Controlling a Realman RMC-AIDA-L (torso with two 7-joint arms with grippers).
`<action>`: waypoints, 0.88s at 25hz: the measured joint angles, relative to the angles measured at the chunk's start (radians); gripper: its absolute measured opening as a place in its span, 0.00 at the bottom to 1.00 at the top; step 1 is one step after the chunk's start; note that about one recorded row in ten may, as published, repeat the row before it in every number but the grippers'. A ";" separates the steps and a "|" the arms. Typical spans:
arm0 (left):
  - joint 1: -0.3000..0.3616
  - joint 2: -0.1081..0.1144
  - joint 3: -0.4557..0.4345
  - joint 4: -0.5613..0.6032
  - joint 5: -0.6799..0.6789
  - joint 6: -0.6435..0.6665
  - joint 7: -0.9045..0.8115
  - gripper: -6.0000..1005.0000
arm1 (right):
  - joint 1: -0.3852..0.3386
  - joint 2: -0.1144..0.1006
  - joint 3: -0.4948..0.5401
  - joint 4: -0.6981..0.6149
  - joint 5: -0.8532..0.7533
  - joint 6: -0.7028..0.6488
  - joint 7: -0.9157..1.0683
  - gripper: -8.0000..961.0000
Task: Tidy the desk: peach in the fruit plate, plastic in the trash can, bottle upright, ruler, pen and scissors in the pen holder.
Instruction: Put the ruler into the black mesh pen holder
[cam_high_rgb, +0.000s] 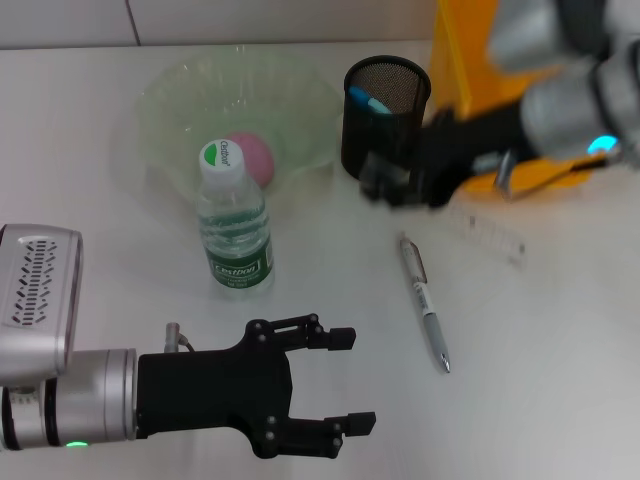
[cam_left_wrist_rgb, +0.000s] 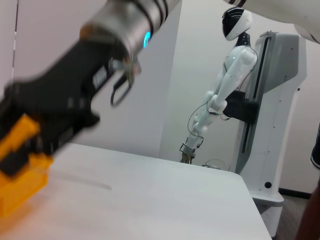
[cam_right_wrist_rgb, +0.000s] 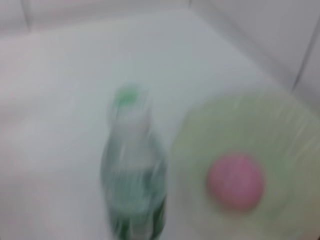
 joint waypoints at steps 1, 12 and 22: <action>0.001 0.000 0.000 0.000 0.000 0.000 0.000 0.81 | -0.018 0.000 0.028 -0.042 0.029 -0.004 -0.002 0.41; -0.009 -0.007 0.000 -0.011 0.000 -0.004 0.010 0.81 | -0.075 -0.001 0.203 0.262 0.852 0.220 -0.680 0.42; -0.011 -0.008 0.004 -0.011 0.000 -0.005 0.011 0.81 | 0.123 0.000 0.234 0.818 1.189 0.220 -1.178 0.42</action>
